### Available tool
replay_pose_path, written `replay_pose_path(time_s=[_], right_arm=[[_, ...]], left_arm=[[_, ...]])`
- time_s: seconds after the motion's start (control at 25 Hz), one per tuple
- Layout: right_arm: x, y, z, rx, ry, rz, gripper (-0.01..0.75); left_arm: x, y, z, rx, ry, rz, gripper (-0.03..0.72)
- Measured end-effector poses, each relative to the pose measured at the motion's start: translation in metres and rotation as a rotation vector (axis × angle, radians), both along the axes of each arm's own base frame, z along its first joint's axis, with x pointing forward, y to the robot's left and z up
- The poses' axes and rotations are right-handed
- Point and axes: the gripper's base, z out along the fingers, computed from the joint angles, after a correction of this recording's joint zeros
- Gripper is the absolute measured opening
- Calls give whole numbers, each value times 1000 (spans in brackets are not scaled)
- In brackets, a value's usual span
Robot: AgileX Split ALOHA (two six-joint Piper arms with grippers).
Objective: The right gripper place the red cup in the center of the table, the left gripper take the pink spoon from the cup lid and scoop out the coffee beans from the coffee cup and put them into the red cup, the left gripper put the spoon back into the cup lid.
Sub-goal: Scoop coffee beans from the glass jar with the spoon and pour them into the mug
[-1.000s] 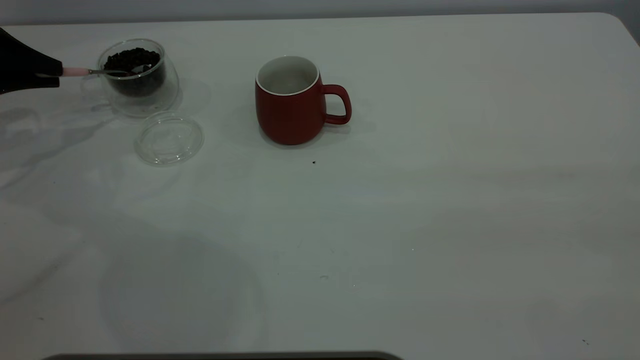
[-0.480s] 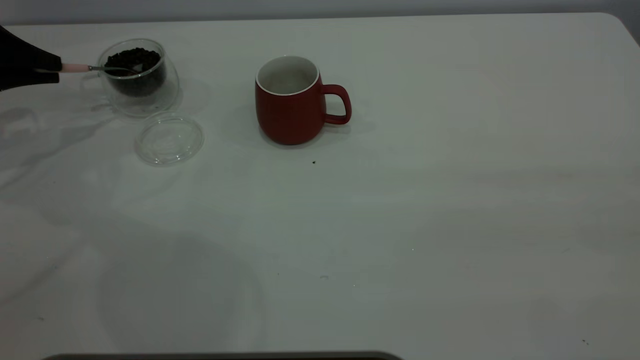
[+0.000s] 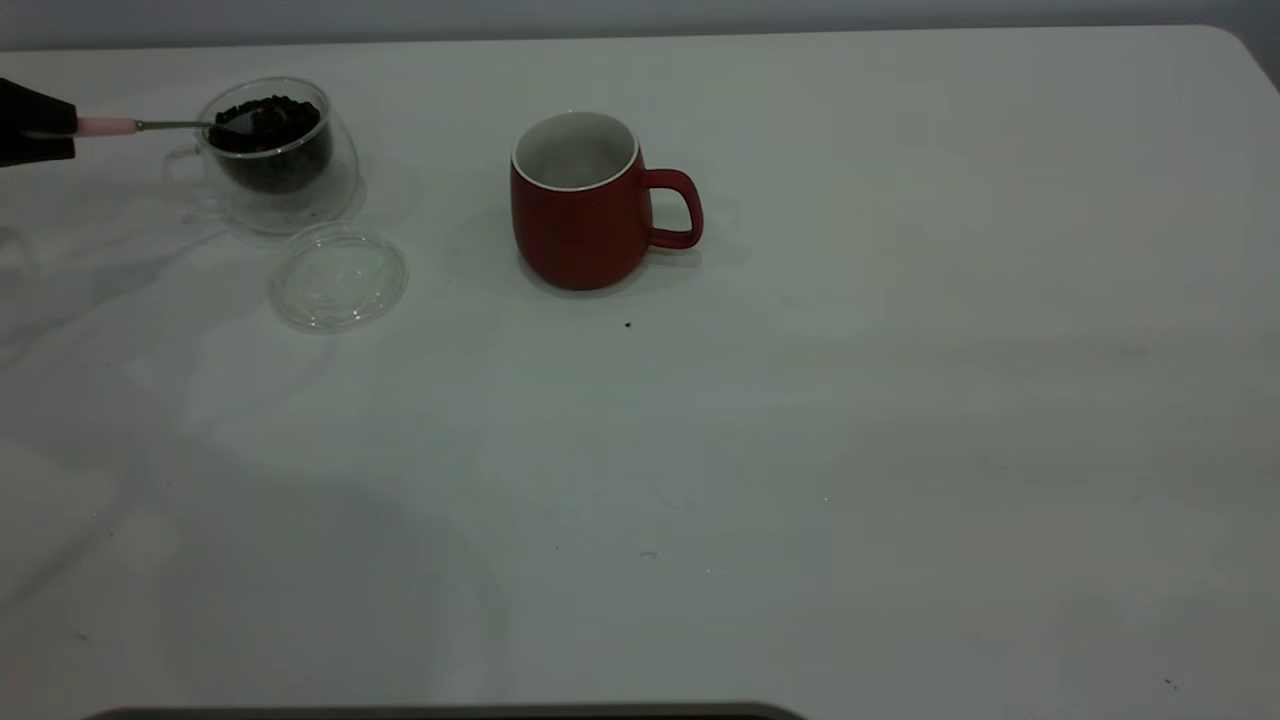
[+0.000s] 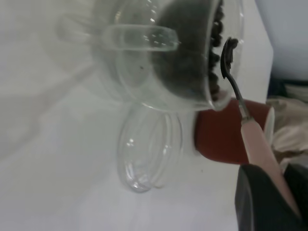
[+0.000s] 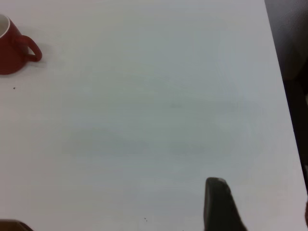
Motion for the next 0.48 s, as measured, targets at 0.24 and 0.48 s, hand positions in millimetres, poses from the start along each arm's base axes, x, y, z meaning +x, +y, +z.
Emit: replay_pose_path(time_s=[0.24,0.48], right_arm=[[0,0,0,0,0,0,452],[0,0,0,0,0,0,452]], left_arm=[[-1,-2,3,-27,-22,-34,127],[2,-3,8,-66,-58,-15,127]])
